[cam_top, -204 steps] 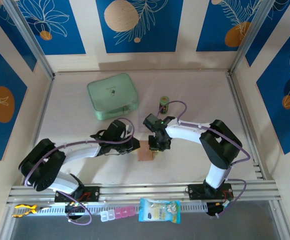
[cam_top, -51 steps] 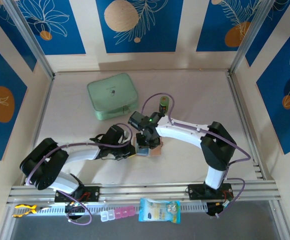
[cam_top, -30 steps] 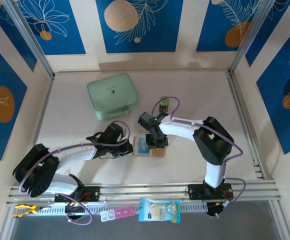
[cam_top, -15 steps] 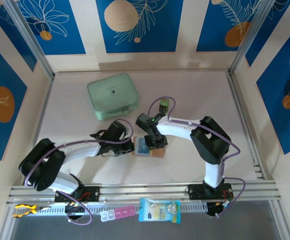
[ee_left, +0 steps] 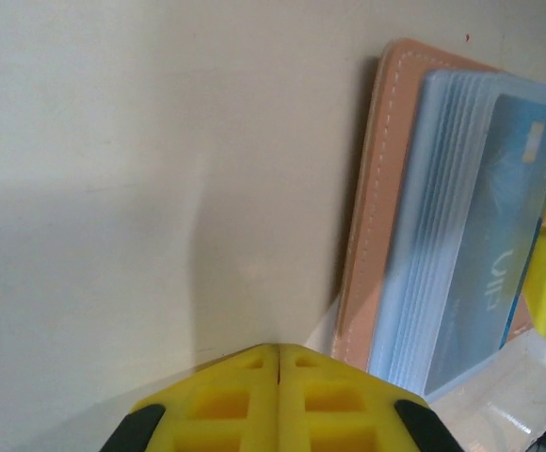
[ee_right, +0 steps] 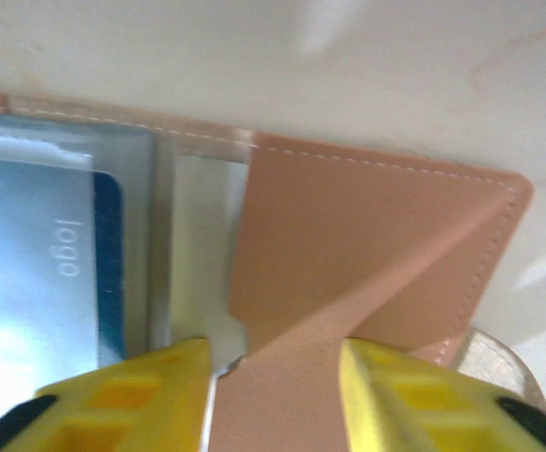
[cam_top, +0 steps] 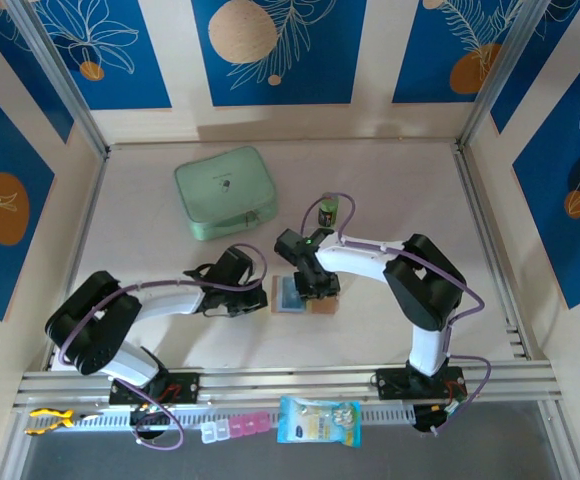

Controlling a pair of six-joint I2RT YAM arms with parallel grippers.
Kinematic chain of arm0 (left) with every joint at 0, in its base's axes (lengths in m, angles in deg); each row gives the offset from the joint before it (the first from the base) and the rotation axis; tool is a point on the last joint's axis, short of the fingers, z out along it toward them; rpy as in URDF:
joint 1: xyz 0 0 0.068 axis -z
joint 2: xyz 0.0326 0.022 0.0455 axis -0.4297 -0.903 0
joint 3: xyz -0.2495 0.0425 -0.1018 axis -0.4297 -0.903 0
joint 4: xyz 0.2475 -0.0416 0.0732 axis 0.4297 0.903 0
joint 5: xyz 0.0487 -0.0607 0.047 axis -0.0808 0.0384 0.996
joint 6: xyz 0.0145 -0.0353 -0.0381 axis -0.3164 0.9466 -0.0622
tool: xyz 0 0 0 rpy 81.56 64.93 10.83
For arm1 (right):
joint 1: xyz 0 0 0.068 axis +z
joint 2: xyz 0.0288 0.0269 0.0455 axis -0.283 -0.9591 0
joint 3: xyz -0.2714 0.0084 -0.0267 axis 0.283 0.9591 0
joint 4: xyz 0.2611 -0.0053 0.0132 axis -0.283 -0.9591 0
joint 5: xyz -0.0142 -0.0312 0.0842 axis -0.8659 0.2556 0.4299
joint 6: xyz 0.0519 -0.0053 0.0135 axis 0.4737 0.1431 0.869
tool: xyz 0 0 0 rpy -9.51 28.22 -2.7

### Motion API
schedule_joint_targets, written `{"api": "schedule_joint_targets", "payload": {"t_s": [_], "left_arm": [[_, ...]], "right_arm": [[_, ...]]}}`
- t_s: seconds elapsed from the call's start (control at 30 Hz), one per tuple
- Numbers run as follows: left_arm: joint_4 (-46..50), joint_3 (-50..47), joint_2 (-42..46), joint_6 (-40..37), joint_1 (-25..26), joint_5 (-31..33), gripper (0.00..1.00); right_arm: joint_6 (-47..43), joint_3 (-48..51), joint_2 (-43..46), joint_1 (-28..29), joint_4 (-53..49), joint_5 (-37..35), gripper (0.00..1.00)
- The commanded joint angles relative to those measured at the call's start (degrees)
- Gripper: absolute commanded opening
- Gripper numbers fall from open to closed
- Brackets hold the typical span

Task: Take the credit cards out of the card holder

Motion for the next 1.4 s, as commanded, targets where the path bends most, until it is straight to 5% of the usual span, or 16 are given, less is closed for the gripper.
{"api": "schedule_joint_targets", "payload": {"t_s": [0.0, 0.43, 1.1, 1.37], "left_arm": [[0.0, -1.9, -0.7, 0.9, 0.5, 0.0, 0.0], [0.2, -0.9, 0.1, 0.9, 0.5, -0.2, 0.0], [0.7, -0.2, 0.2, 0.6, 0.5, -0.1, 0.0], [3.4, 0.0, 4.2, 0.1, 0.5, 2.7, 0.0]], "right_arm": [[1.7, 1.4, 2.4, -0.4, -3.4, -2.3, 0.48], [2.1, 2.2, 4.7, -2.6, -5.4, -3.7, 0.59], [-2.1, 11.8, 6.2, -9.9, 7.0, 7.0, 0.88], [-3.1, 13.9, 6.6, -10.5, 10.7, 11.2, 0.9]]}}
